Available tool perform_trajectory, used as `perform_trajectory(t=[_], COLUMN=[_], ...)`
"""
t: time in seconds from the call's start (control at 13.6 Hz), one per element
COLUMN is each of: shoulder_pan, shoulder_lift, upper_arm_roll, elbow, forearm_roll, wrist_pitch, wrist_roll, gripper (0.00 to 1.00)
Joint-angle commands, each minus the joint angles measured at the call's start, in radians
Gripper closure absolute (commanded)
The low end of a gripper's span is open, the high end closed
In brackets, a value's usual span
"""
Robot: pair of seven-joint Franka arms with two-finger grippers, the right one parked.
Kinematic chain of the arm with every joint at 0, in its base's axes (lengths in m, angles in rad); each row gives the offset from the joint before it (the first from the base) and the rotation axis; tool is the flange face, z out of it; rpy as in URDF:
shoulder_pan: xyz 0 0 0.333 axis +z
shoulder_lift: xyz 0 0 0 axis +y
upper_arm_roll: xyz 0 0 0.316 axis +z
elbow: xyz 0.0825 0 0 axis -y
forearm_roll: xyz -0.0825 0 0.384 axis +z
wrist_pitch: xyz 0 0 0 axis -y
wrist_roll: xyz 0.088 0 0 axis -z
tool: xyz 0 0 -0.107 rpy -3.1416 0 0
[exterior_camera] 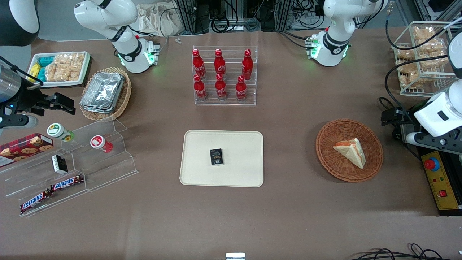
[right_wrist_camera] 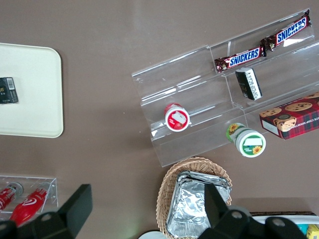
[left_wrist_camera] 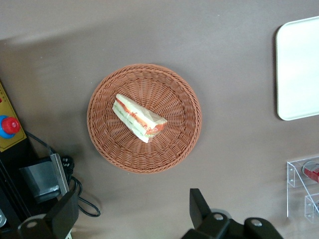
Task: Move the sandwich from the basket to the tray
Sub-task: 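Move the left gripper over the sandwich in the wicker basket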
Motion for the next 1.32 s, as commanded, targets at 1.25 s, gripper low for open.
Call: perform_trajectory(t=[1.25], shoulder_pan=[0.002], shoulder_lift=[0.022], upper_arm_roll=[0.06], elbow=[-0.54], forearm_roll=[0.043], wrist_pitch=[0.577], wrist_roll=[-0.79], gripper=[0.0])
